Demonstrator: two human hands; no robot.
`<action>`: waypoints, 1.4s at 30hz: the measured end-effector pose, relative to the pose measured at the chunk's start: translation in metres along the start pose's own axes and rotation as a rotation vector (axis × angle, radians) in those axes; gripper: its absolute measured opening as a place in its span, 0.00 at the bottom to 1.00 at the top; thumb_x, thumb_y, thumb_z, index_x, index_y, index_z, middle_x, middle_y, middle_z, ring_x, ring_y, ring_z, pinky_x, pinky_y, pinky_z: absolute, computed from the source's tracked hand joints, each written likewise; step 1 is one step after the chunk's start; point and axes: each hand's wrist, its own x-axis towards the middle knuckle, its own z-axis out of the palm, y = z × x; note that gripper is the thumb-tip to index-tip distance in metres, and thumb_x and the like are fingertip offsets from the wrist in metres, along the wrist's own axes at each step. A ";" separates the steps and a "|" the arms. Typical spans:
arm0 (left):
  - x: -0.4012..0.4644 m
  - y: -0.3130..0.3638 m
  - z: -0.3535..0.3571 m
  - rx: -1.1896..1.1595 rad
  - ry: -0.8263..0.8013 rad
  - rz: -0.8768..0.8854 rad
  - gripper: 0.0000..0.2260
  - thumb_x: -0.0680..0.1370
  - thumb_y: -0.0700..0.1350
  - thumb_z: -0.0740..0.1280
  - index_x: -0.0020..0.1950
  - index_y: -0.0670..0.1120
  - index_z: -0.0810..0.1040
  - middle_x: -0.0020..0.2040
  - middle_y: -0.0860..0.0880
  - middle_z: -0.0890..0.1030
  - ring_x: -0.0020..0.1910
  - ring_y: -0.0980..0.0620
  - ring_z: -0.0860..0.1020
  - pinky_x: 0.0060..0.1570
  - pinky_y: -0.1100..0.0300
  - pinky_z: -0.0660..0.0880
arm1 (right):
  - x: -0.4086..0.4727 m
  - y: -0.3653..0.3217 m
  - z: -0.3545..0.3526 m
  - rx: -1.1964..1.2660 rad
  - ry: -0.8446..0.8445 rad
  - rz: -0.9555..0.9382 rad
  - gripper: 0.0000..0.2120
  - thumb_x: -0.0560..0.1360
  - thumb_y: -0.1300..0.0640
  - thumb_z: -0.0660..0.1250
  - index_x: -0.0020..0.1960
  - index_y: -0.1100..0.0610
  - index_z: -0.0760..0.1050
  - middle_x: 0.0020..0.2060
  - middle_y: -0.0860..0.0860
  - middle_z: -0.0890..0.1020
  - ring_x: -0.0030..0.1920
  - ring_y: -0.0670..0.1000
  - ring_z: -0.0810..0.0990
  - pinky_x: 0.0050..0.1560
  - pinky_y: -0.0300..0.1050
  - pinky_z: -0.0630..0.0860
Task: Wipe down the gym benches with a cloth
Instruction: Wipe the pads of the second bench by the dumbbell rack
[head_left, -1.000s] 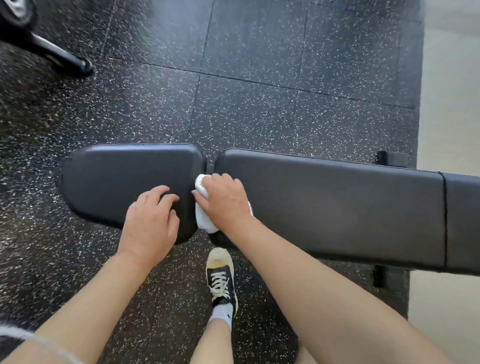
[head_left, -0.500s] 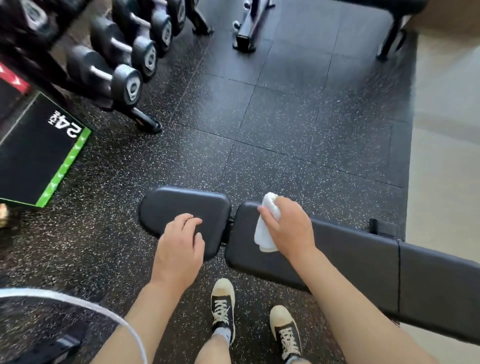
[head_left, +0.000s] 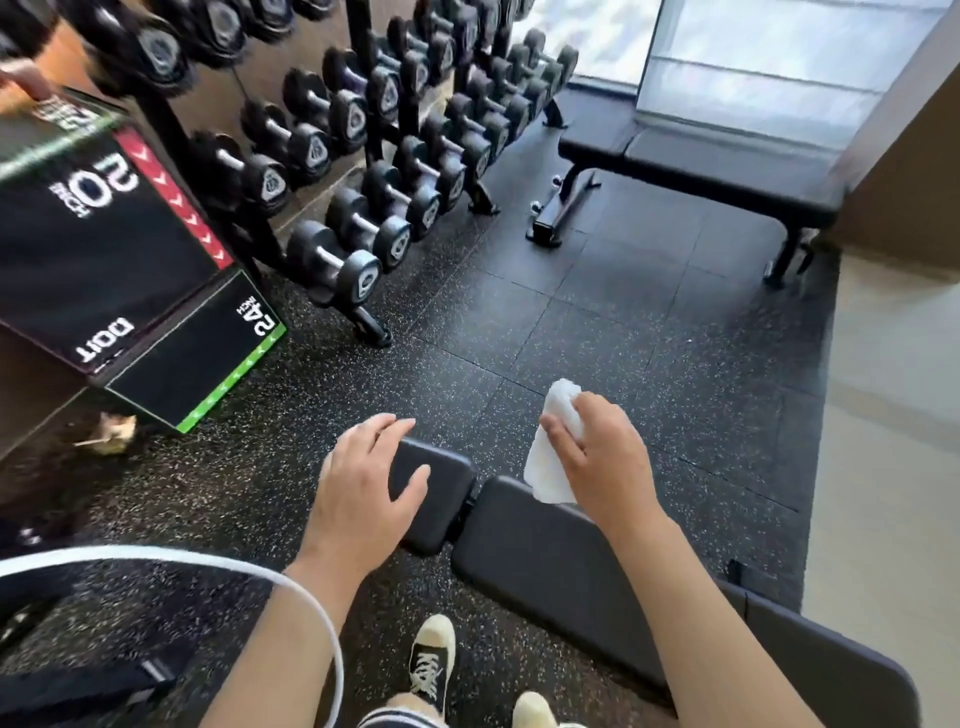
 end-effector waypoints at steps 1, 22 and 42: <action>-0.004 0.004 -0.013 0.014 0.010 -0.004 0.25 0.81 0.53 0.69 0.77 0.48 0.73 0.74 0.49 0.72 0.74 0.47 0.69 0.74 0.43 0.69 | 0.001 -0.008 -0.009 0.009 0.006 -0.016 0.17 0.82 0.44 0.64 0.41 0.48 0.60 0.34 0.42 0.67 0.38 0.51 0.68 0.39 0.48 0.62; -0.020 -0.045 -0.216 0.260 0.220 -0.309 0.28 0.83 0.62 0.58 0.81 0.52 0.66 0.79 0.52 0.67 0.78 0.50 0.63 0.77 0.47 0.64 | 0.077 -0.225 -0.016 0.179 -0.044 -0.355 0.18 0.81 0.41 0.65 0.40 0.48 0.64 0.35 0.42 0.73 0.38 0.39 0.71 0.35 0.40 0.66; -0.023 -0.276 -0.311 0.164 0.328 -0.420 0.30 0.80 0.66 0.58 0.79 0.54 0.68 0.79 0.52 0.68 0.79 0.49 0.62 0.79 0.43 0.61 | 0.125 -0.424 0.164 -0.031 -0.097 -0.623 0.17 0.80 0.40 0.66 0.42 0.47 0.65 0.37 0.43 0.73 0.41 0.50 0.72 0.44 0.51 0.73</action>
